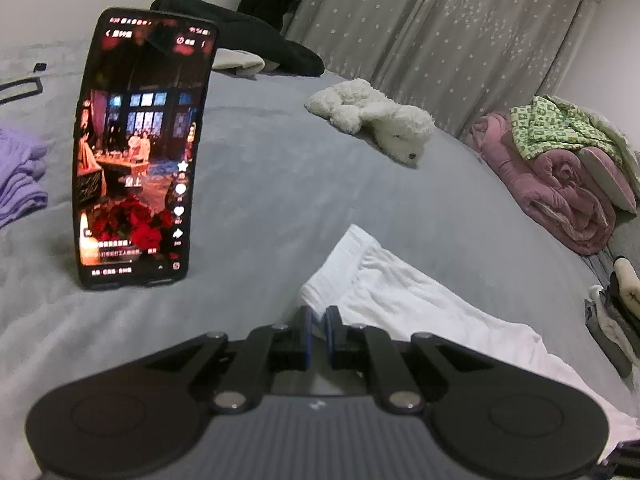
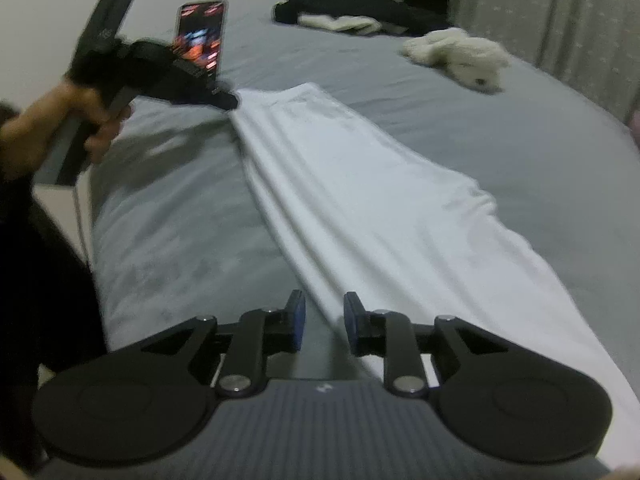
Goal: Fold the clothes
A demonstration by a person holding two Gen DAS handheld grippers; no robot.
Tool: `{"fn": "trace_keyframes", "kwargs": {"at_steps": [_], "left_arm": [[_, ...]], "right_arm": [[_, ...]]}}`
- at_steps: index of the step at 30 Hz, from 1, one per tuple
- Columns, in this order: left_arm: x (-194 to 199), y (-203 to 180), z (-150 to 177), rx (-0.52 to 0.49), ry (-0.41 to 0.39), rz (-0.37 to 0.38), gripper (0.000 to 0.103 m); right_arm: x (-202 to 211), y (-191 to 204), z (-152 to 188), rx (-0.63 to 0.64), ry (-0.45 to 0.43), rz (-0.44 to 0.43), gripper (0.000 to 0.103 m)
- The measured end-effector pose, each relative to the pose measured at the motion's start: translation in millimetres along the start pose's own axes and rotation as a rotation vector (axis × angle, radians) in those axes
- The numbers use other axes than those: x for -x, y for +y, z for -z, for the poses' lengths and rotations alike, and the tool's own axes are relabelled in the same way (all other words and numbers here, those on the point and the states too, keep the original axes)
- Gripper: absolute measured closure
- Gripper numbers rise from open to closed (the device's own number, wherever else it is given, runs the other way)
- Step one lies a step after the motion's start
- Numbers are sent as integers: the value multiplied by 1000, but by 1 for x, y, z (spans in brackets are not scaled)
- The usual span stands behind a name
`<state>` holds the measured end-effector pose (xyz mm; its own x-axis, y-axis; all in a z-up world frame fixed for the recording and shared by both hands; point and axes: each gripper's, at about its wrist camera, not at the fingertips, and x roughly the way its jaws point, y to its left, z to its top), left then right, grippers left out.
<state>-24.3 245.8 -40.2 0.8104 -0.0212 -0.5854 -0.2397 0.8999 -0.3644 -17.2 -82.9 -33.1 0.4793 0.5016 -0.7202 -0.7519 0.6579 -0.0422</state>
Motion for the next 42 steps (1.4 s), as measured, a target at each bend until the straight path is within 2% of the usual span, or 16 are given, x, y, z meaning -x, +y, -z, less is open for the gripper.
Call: {"fn": "trace_keyframes", "kwargs": {"at_steps": [9, 10, 11, 13, 20, 23, 27, 31, 33, 34, 35, 36, 37, 38, 42], "left_arm": [[-2, -1, 1, -3, -1, -3, 96], [-2, -1, 1, -5, -2, -4, 96], [-2, -2, 0, -6, -3, -4, 96], [-1, -2, 0, -10, -8, -1, 96], [8, -4, -5, -50, -42, 22, 97], [4, -3, -4, -75, 1, -6, 97], [-9, -2, 4, -107, 99, -49, 98], [-10, -5, 4, -148, 114, -60, 98], [-8, -5, 3, -146, 114, -57, 96], [-8, -5, 3, -142, 112, -56, 95], [-6, -6, 2, -144, 99, -56, 87], [-3, -7, 2, -148, 81, -57, 68], [-1, -8, 1, -152, 63, -58, 59], [2, -9, 0, -157, 45, -59, 49], [14, -23, 2, -240, -34, -112, 48]], "right_arm": [[-10, -2, 4, 13, 13, 54, 79], [-11, -2, 4, 20, 11, 62, 84], [-12, -1, 4, 26, 8, 70, 94], [-12, 0, 5, 38, 2, 84, 103], [18, -2, -6, 52, -50, 40, 103], [16, 0, -5, 65, -29, 19, 103], [-8, 6, 4, 80, 65, 2, 102], [-14, 5, 4, 66, 81, -4, 100], [-12, 1, 3, 40, 79, -17, 96], [-12, 1, 2, 31, 75, -24, 90], [-11, 1, 2, 19, 70, -33, 88], [-10, 0, 2, 6, 65, -42, 83], [-7, 0, 2, -8, 55, -53, 71], [-4, -1, 3, -22, 45, -64, 66], [8, -8, 7, -73, 0, -65, 66]]}}
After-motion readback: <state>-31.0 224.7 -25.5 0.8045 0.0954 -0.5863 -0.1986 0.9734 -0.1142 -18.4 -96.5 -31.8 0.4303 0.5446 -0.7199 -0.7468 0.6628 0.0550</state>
